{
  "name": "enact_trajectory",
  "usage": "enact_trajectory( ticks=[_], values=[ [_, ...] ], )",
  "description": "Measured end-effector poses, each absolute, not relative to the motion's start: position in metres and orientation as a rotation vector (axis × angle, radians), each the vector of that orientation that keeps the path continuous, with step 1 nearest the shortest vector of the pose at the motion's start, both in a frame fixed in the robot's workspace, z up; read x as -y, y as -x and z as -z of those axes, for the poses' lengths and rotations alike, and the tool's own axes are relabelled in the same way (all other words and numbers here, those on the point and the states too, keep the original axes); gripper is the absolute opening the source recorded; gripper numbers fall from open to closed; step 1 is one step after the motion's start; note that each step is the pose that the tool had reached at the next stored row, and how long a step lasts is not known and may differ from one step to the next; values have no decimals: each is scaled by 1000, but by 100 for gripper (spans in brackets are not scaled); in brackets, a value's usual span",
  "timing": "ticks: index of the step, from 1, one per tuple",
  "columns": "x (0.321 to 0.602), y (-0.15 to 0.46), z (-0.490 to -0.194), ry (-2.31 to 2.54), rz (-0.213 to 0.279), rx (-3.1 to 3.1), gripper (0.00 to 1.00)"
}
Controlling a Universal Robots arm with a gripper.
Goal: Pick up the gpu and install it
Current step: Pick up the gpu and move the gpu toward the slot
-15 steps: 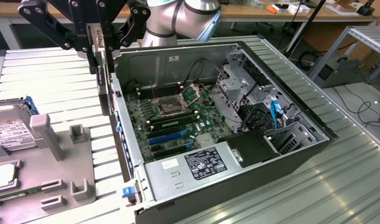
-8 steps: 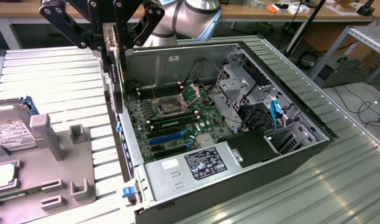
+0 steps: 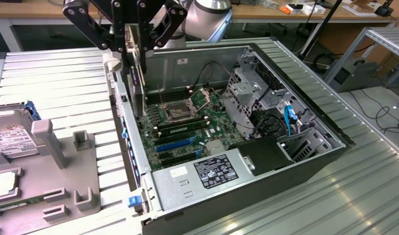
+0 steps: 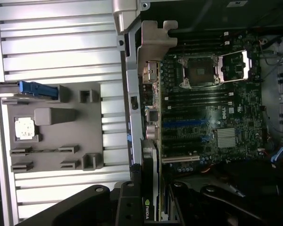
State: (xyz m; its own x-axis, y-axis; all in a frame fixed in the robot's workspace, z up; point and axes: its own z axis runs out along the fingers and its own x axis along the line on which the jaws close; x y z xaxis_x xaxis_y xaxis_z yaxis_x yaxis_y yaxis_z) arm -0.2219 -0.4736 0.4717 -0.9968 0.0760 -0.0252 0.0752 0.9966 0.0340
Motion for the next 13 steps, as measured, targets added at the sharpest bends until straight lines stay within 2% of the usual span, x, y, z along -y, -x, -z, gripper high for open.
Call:
enact_trajectory(
  ticks=[13],
  values=[
    [474,196,-472,-118,-51,-3113,27]
  ],
)
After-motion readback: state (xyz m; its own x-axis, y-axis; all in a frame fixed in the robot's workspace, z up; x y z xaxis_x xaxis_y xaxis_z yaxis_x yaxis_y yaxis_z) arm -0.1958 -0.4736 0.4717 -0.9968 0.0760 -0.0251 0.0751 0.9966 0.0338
